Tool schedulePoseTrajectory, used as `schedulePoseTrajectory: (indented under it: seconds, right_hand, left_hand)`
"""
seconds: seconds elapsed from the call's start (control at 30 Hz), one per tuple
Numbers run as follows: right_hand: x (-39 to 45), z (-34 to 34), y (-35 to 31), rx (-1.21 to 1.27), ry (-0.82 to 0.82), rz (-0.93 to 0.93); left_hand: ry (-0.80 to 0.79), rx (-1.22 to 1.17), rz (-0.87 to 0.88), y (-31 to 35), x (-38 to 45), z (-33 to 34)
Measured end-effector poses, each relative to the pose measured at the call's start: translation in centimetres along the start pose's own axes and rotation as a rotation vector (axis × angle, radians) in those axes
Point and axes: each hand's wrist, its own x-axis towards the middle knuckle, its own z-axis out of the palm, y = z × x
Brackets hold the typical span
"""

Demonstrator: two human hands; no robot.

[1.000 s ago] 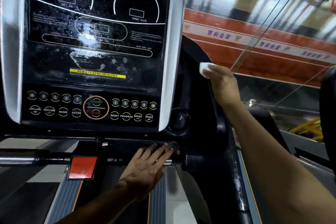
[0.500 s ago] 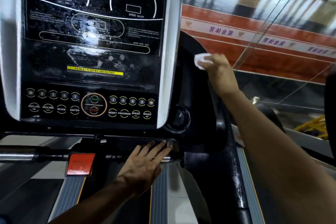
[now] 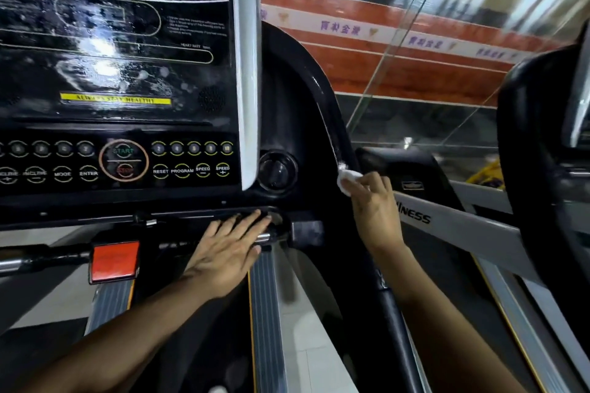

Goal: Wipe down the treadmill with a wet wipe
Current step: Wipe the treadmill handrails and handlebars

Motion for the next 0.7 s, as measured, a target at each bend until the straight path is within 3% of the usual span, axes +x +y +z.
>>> schedulePoseTrajectory:
  seconds: [0.17,0.5,0.7]
  right_hand:
    - [1.2,-0.4,-0.2,-0.042,-0.022,-0.066]
    - [19.7,1.6,-3.2,-0.116,-0.010,-0.199]
    - [13.6,1.4,-1.9,-0.084,0.021,-0.109]
  left_hand:
    - [0.005,0.054,0.000,0.2,0.1,-0.2]
    - [-0.037,0.066,-0.004,0.5,0.2,-0.9]
    - [0.003,0.072,0.015,0.4,0.2,-1.0]
